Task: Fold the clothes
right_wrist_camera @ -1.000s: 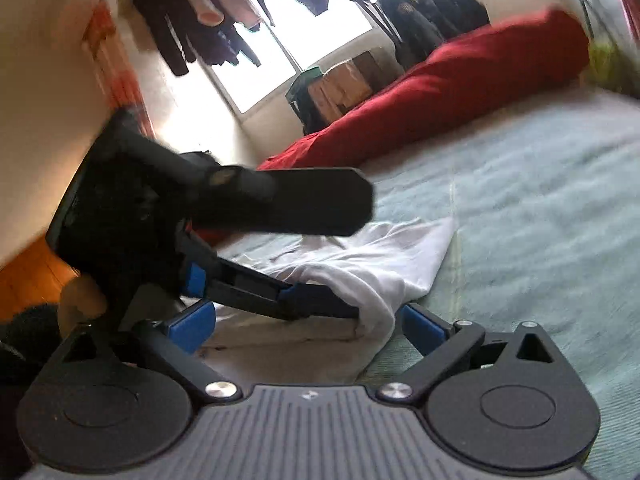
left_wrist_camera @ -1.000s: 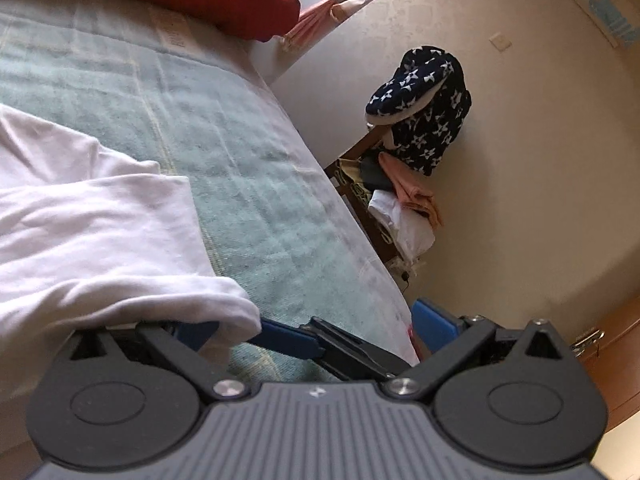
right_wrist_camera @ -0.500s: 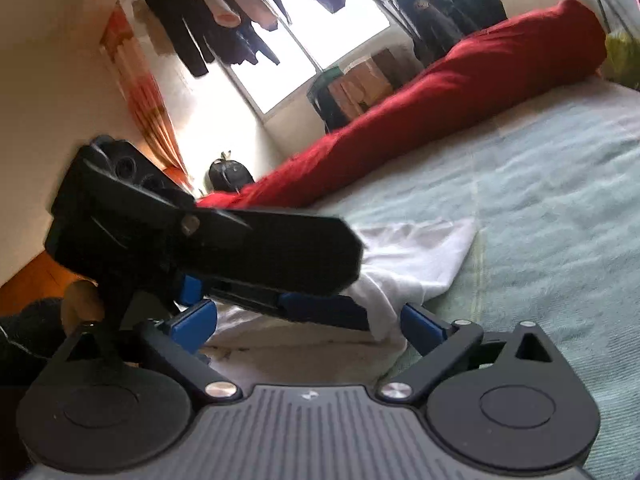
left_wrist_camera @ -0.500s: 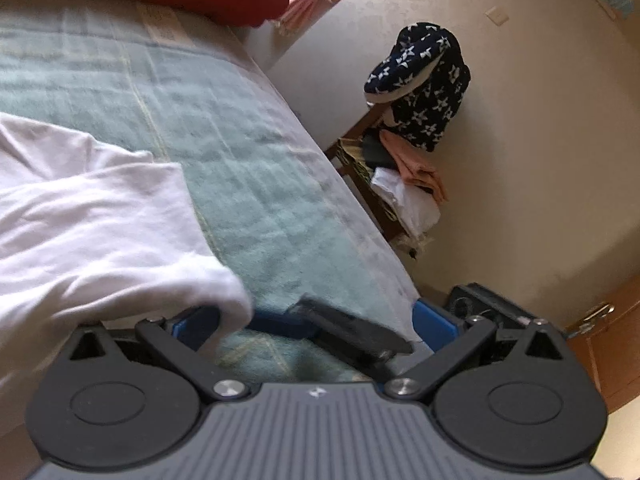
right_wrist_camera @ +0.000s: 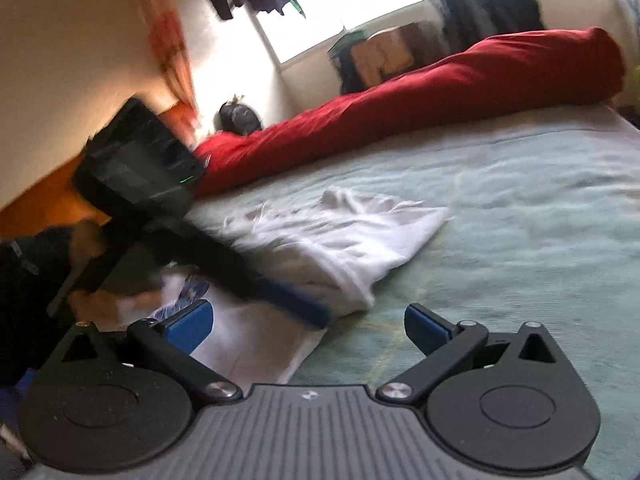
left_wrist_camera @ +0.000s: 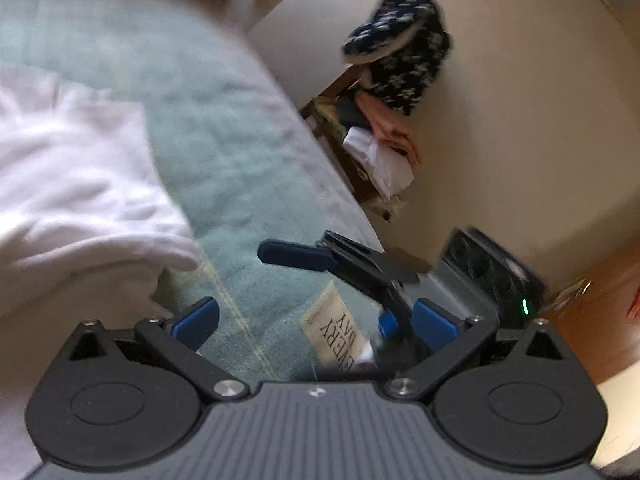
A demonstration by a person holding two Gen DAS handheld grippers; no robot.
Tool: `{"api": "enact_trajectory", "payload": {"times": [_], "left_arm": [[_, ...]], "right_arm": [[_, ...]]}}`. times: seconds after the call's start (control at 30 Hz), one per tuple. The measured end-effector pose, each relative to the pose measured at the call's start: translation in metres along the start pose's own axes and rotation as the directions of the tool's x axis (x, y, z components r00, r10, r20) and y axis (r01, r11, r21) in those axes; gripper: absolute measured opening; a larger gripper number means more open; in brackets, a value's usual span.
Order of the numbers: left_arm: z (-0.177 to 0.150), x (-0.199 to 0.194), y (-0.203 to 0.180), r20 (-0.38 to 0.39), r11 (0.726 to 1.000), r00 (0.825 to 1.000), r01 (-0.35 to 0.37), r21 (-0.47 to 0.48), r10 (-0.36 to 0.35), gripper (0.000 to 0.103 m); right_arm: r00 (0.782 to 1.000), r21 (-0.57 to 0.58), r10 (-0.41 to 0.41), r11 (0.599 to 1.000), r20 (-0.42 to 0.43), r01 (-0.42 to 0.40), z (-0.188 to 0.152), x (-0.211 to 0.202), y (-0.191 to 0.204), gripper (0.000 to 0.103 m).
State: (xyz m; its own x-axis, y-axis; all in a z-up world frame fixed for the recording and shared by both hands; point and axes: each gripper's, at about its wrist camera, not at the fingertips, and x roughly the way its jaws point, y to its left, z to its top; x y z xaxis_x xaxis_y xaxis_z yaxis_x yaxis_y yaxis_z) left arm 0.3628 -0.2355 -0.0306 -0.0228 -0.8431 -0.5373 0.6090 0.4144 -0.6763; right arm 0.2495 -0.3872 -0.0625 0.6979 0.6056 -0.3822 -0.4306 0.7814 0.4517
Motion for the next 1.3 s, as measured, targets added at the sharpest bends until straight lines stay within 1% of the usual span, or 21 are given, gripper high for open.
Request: {"api": "enact_trajectory", "payload": {"times": [0.03,0.13,0.33,0.37,0.43,0.5,0.6,0.63,0.7,0.73,0.77,0.8,0.83,0.9,0.93,0.97,1.03,1.1,1.13,1.23,1.3], "left_arm": [[-0.001,-0.011,-0.009,0.036,0.997,0.999,-0.042,0.062,0.040,0.102],[0.004,-0.044,-0.017,0.156,0.986,0.982,-0.122,0.111,0.104,0.102],[0.015,-0.093,0.027,0.242,0.968,0.937,-0.243,-0.069,0.252,0.102],[0.013,-0.095,0.036,0.240,0.959,0.929,-0.268,-0.093,0.282,0.102],[0.009,-0.101,0.053,0.230,0.928,0.901,-0.341,-0.148,0.367,0.102],[0.003,-0.113,0.065,0.231,0.881,0.853,-0.429,-0.198,0.467,0.102],[-0.007,-0.145,0.071,0.286,0.826,0.775,-0.511,-0.239,0.563,0.102],[-0.010,-0.155,0.069,0.314,0.797,0.733,-0.556,-0.234,0.604,0.101],[-0.015,-0.167,0.066,0.336,0.699,0.621,-0.684,-0.209,0.708,0.098],[-0.017,-0.165,0.068,0.321,0.645,0.574,-0.741,-0.187,0.753,0.093],[-0.019,-0.164,0.069,0.307,0.586,0.524,-0.793,-0.164,0.795,0.078],[-0.021,-0.162,0.070,0.289,0.537,0.484,-0.832,-0.141,0.826,0.060],[-0.023,-0.157,0.073,0.257,0.537,0.497,-0.835,-0.121,0.829,0.057],[-0.027,-0.142,0.075,0.238,0.566,0.537,-0.821,-0.076,0.810,0.057],[-0.028,-0.133,0.074,0.244,0.550,0.523,-0.834,-0.051,0.817,0.062],[-0.026,-0.124,0.072,0.243,0.510,0.491,-0.860,-0.019,0.837,0.064],[-0.021,-0.107,0.074,0.217,0.410,0.407,-0.911,0.032,0.887,0.064],[-0.020,-0.100,0.076,0.194,0.330,0.332,-0.943,0.046,0.923,0.063],[-0.022,-0.103,0.077,0.192,0.317,0.317,-0.948,0.033,0.929,0.062],[-0.031,-0.123,0.088,0.151,0.350,0.338,-0.935,-0.059,0.929,0.059],[-0.038,-0.132,0.095,0.132,0.335,0.320,-0.936,-0.112,0.938,0.059]], "right_arm": [[1.000,0.014,-0.004,1.000,0.023,0.004,0.001,0.000,0.000,0.103],[0.996,0.044,-0.013,0.999,0.092,0.009,0.006,0.006,0.005,0.103],[0.987,0.089,-0.010,0.996,0.160,-0.004,0.013,0.045,0.028,0.103],[0.989,0.101,-0.026,0.995,0.145,0.011,0.014,0.057,0.030,0.103],[0.997,0.137,-0.070,0.988,0.032,0.065,0.008,0.077,0.024,0.103],[0.992,0.130,-0.114,0.984,-0.058,0.121,0.002,0.086,0.021,0.103],[0.995,0.131,-0.100,0.986,-0.022,0.102,0.003,0.079,0.022,0.103],[0.996,0.139,-0.092,0.986,-0.012,0.092,0.005,0.078,0.022,0.103],[0.998,0.142,-0.068,0.988,0.011,0.066,0.008,0.076,0.022,0.103],[0.998,0.141,-0.067,0.988,0.014,0.064,0.009,0.077,0.023,0.103],[0.997,0.137,-0.070,0.988,0.016,0.067,0.009,0.079,0.024,0.103],[0.997,0.130,-0.074,0.989,0.018,0.071,0.009,0.080,0.024,0.103],[0.997,0.123,-0.077,0.990,0.017,0.074,0.010,0.082,0.026,0.103],[0.996,0.113,-0.086,0.990,0.011,0.085,0.010,0.081,0.030,0.103],[0.996,0.109,-0.090,0.990,0.009,0.089,0.009,0.081,0.031,0.103],[0.996,0.107,-0.092,0.990,0.008,0.091,0.008,0.082,0.031,0.103],[0.995,0.100,-0.097,0.990,0.004,0.096,0.006,0.084,0.031,0.103],[0.995,0.081,-0.103,0.991,0.003,0.103,0.006,0.082,0.033,0.103],[0.994,0.075,-0.106,0.992,0.003,0.106,0.006,0.082,0.033,0.103],[0.994,0.078,-0.108,0.991,0.002,0.107,0.006,0.083,0.033,0.103],[0.994,0.074,-0.110,0.991,0.001,0.109,0.006,0.084,0.033,0.103]]}}
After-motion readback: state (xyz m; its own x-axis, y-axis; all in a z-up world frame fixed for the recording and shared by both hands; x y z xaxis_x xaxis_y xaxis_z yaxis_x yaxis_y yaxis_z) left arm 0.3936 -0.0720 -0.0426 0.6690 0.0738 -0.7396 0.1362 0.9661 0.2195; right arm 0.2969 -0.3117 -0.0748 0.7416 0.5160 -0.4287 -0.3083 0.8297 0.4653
